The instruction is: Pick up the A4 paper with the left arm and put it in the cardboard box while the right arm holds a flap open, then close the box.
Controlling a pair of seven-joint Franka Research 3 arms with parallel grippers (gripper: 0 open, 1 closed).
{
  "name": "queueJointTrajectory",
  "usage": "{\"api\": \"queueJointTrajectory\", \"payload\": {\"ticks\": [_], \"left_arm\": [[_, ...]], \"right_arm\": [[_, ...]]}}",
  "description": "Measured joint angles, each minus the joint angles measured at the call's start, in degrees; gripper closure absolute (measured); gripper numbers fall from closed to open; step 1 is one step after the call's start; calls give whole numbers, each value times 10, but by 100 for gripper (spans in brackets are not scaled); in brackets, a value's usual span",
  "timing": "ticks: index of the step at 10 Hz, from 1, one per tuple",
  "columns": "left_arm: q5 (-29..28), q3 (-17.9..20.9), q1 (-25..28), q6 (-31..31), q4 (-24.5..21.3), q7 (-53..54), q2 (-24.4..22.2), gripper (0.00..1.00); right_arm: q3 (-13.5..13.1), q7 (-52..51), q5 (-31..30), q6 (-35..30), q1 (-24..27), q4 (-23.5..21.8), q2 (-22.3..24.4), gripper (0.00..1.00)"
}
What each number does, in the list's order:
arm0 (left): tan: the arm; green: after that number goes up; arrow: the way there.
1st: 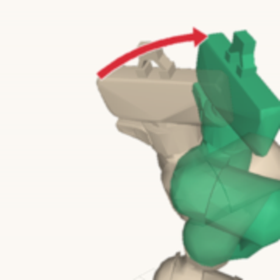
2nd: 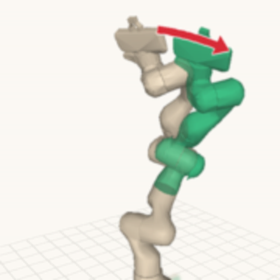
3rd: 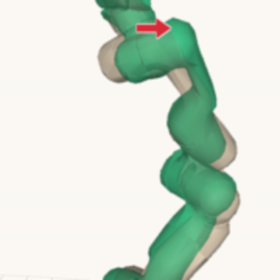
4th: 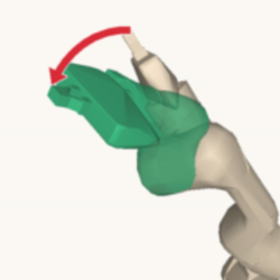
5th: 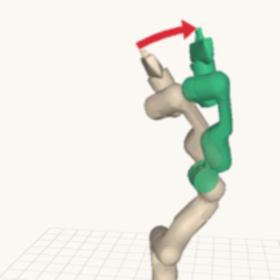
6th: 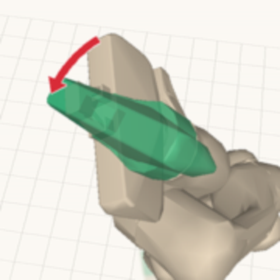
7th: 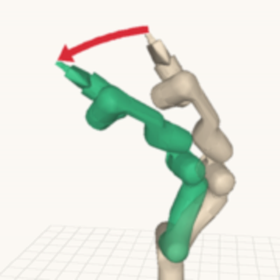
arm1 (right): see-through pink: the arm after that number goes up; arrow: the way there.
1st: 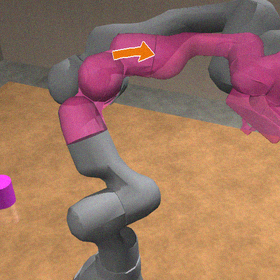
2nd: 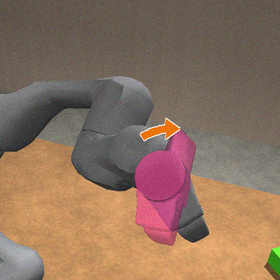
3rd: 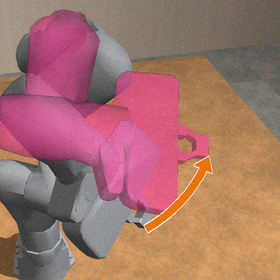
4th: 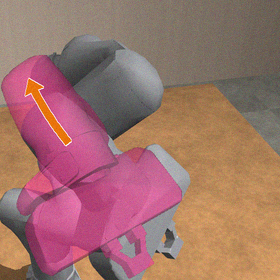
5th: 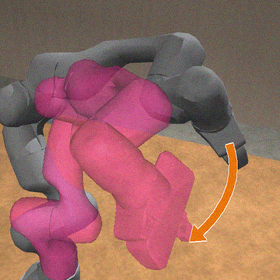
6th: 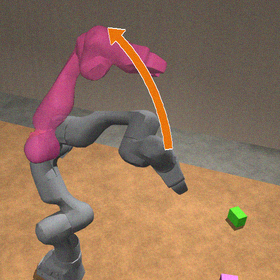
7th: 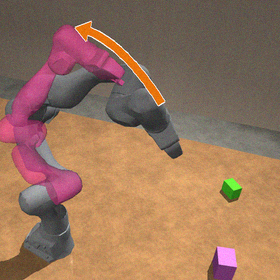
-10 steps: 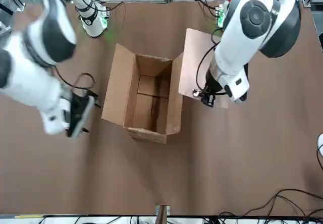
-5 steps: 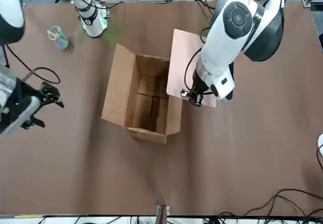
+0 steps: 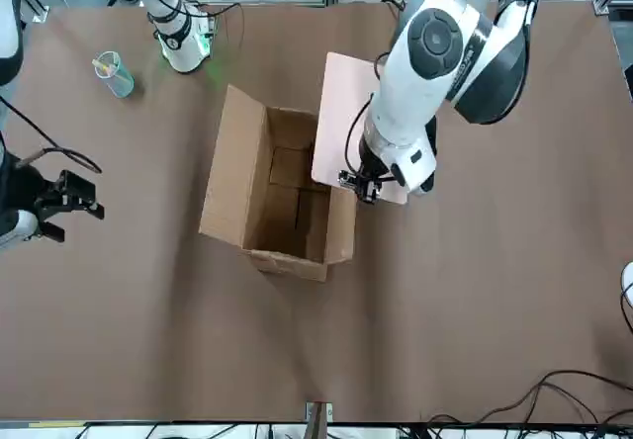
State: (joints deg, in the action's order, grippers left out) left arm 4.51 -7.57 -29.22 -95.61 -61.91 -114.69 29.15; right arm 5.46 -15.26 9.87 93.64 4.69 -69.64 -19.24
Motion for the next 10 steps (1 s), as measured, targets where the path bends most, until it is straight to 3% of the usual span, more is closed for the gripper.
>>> {"api": "queueJointTrajectory", "payload": {"ticks": [6, 8, 10], "left_arm": [[1, 1, -35, -36, 7, -30, 15, 70], [24, 4, -37, -37, 17, -38, 15, 70], [34, 8, -37, -37, 28, -40, 15, 70]], "right_arm": [[1, 23, -1, 0, 4, 0, 0, 0], [0, 105, -3, -1, 9, 0, 0, 0], [4, 222, -41, -4, 9, 0, 0, 0]]}}
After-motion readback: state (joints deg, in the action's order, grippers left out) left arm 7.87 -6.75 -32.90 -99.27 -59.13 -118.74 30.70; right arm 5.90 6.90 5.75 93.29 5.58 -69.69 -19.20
